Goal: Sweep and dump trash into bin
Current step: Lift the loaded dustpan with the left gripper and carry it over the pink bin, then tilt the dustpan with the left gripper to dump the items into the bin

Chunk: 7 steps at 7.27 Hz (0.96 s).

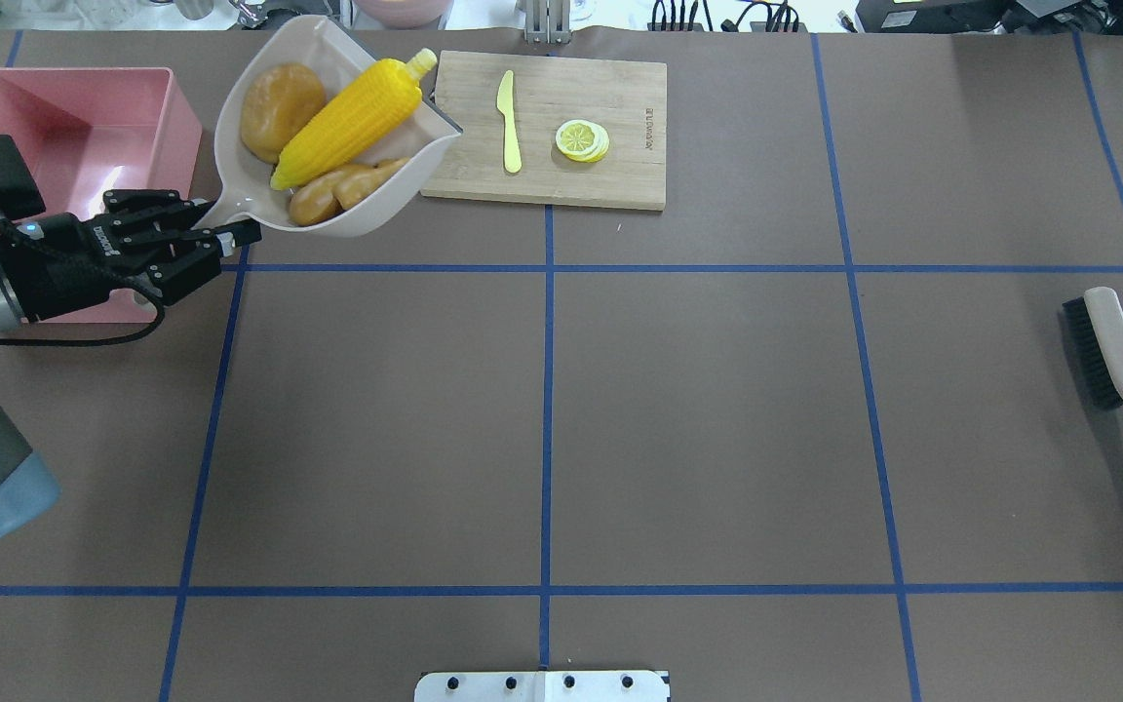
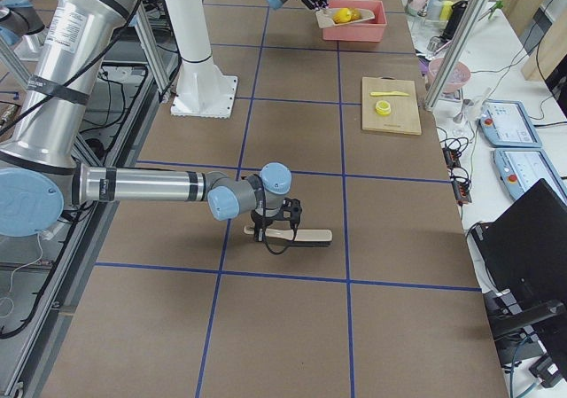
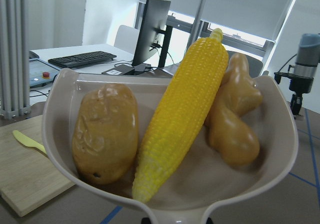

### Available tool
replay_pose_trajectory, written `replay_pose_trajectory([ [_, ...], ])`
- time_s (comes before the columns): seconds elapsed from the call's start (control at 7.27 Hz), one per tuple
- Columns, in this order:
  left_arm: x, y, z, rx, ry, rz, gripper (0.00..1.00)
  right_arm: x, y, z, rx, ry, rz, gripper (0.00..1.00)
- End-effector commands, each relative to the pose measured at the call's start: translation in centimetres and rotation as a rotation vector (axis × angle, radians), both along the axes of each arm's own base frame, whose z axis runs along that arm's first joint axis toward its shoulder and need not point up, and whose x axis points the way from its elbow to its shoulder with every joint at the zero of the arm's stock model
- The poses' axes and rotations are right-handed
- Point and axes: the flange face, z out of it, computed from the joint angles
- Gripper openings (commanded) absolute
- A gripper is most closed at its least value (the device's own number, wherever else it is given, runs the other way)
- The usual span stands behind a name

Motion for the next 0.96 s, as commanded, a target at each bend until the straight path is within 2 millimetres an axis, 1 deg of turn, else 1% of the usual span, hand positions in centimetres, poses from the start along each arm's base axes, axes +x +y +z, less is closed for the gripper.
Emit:
replay_pose_trajectory([
  [0.0, -4.0, -1.4, 2.8, -0.066, -0.041, -0.094, 0.00, 0.0, 0.0, -0.1, -0.003, -0.002, 0.002, 0.52],
  [0.14, -5.7, -2.4, 3.4, -0.096, -0.065, -0.134, 0.00, -0.1, -0.1, 0.0, -0.003, -0.002, 0.002, 0.68],
  [0.28, -7.3, -2.8, 4.6, -0.145, -0.085, -0.163, 0.00, -0.1, -0.1, -0.1, -0.002, -0.002, 0.003, 0.92],
  [0.41, -8.3, -2.5, 5.8, -0.303, 0.024, -0.144, 0.00, -0.1, -0.2, -0.1, -0.002, -0.001, 0.004, 0.94],
  [0.55, -9.0, -1.7, 7.6, -0.495, 0.152, -0.115, 0.00, -0.6, -0.9, -1.0, 0.016, -0.014, 0.004, 1.00],
  [0.69, -10.4, -1.4, 8.9, -0.679, 0.298, -0.102, 0.00, -1.0, -1.8, -1.8, 0.035, -0.024, 0.005, 1.00],
  [0.83, -10.7, -0.8, 9.9, -0.782, 0.361, -0.083, 0.00, -1.2, -3.3, -3.1, 0.062, -0.030, 0.022, 1.00],
])
